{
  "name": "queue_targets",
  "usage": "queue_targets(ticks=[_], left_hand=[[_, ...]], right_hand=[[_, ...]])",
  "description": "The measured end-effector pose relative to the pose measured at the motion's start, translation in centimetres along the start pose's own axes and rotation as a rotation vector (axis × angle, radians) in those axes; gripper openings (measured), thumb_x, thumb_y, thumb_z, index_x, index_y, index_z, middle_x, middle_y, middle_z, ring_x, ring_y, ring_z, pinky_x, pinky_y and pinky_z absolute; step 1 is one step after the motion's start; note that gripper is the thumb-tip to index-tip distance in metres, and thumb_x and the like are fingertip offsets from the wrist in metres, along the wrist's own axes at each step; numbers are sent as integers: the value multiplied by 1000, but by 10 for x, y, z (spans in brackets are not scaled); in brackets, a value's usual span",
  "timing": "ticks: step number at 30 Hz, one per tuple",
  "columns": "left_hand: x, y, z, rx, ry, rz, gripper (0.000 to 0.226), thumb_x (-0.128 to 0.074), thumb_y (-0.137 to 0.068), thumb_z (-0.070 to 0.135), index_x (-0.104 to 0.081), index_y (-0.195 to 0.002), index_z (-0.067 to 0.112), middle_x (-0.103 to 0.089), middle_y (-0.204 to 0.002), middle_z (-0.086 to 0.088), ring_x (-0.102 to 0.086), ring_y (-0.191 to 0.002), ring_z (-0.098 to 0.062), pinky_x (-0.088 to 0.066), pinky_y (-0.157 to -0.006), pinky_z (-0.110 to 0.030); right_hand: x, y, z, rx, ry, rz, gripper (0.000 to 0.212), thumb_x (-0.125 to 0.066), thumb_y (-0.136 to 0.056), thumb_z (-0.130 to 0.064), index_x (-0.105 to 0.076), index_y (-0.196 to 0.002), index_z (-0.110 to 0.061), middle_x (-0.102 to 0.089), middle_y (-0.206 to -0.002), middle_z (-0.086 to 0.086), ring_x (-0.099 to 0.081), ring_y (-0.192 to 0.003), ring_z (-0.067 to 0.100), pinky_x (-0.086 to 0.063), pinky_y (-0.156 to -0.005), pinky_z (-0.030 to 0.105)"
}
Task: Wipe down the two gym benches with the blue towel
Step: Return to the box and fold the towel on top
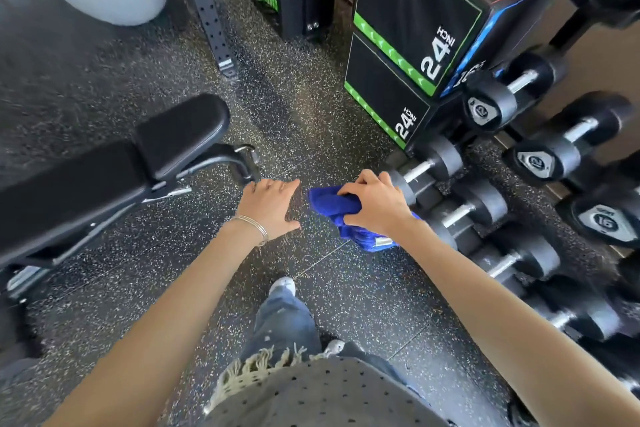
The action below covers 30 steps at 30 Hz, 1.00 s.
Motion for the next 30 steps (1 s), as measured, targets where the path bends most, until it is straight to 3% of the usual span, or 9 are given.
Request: queue_targets(ticks=[13, 22, 30], left_hand=[[43, -86, -123, -53, -46, -11, 84, -55, -84, 55, -14, -149, 21, -38, -146, -9, -33, -135, -31, -27, -110, -48], [53, -156, -131, -97, -42, -38, 83, -54, -85, 54, -14, -149, 20, -41, -144, -9, -33, -133, -31, -29, -110, -49], [89, -256, -124, -132, -107, -45, 79, -49, -87, 55, -13, -149, 22, -38, -145, -7, -32, -135, -29, -25, -112, -50]], right_hand=[[40, -125, -55, -41, -34, 35, 40, -63, -81, -43, -54, -120, -40, -43, -116, 2, -36, -108, 29, -38, -84, 42], [55, -190, -37, -62, -44, -11, 41, -63, -82, -42, -53, -122, -39, -41, -117, 2, -35, -108, 29, -38, -85, 43], [95, -274, 21, -87, -49, -17, 42, -64, -82, -41, -53, -122, -39, -41, -117, 2, -35, -110, 30, -39, -89, 46]])
Point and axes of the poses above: each hand's wrist, its own y-axis away from the middle knuckle, its own x-axis out of the back of the hand, z = x × y, the point moved 3 cm from there along -y, towards the middle knuckle
